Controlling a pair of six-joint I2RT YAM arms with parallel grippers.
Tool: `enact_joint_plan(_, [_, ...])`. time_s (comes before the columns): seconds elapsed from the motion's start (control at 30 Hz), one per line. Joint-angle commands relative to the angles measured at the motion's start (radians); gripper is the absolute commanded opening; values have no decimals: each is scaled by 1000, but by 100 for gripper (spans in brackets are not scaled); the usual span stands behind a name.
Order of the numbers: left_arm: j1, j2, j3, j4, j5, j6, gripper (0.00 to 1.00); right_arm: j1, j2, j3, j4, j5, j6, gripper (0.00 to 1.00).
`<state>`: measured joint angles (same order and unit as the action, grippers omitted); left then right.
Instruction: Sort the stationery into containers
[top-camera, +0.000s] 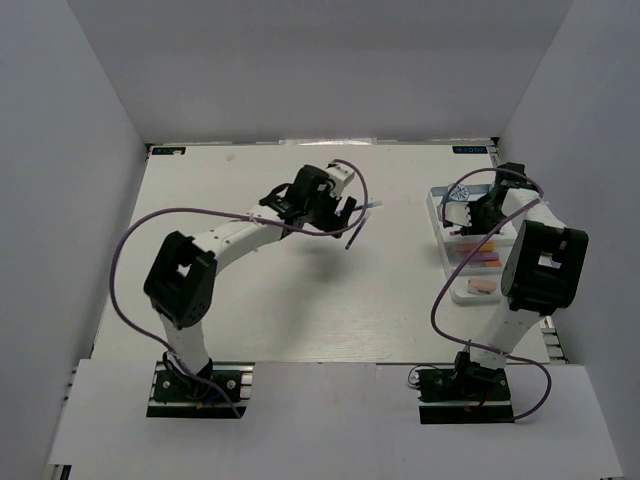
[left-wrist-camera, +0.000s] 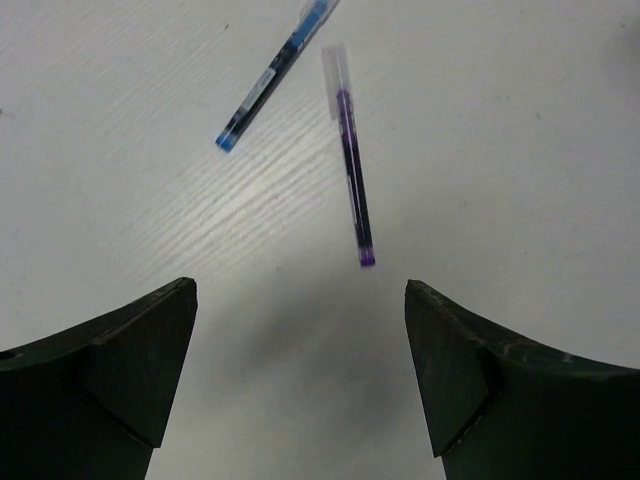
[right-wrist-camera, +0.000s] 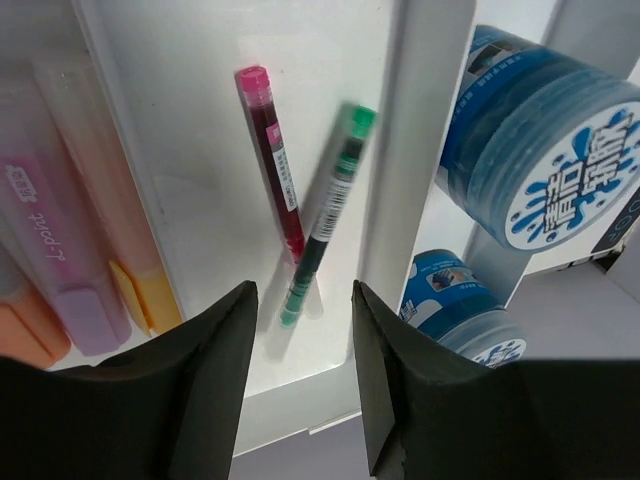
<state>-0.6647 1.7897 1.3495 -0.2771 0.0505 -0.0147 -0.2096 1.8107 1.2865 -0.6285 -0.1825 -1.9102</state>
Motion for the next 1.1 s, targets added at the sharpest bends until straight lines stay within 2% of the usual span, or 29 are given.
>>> enact_joint_plan(0.0, [-35, 92, 112, -42, -100, 12, 93, -8, -50, 71, -43, -47, 68, 49])
enact_joint_plan(0.03, [-35, 127, 152, -40, -104, 10, 88, -8, -57, 107, -59, -64, 88, 49])
enact_joint_plan(0.07, [-35, 144, 169, -36, -110, 4, 79, -11, -65, 128, -91, -84, 132, 48])
enact_joint_plan(0.17, [-59, 227, 248, -48, -136, -13, 68, -11, -114, 181, -132, -184, 230, 48])
enact_joint_plan(0.2, [-68, 246, 269, -71, -161, -17, 59, -11, -151, 186, -160, -233, 250, 48])
enact_joint_plan(0.23, [-69, 263, 286, -77, -163, -22, 58, -10, -171, 185, -168, -254, 267, 48])
enact_joint_plan(0.37, [-90, 319, 329, -85, -164, -18, 55, -10, -293, 128, -163, -328, 306, 49])
enact_joint_plan(0.63, [-131, 364, 333, -85, -164, -30, 56, -16, -376, 86, -211, -409, 304, 50])
enact_joint_plan(1.07, [-141, 444, 352, -103, -208, -53, 53, -14, -442, 37, -229, -426, 272, 50])
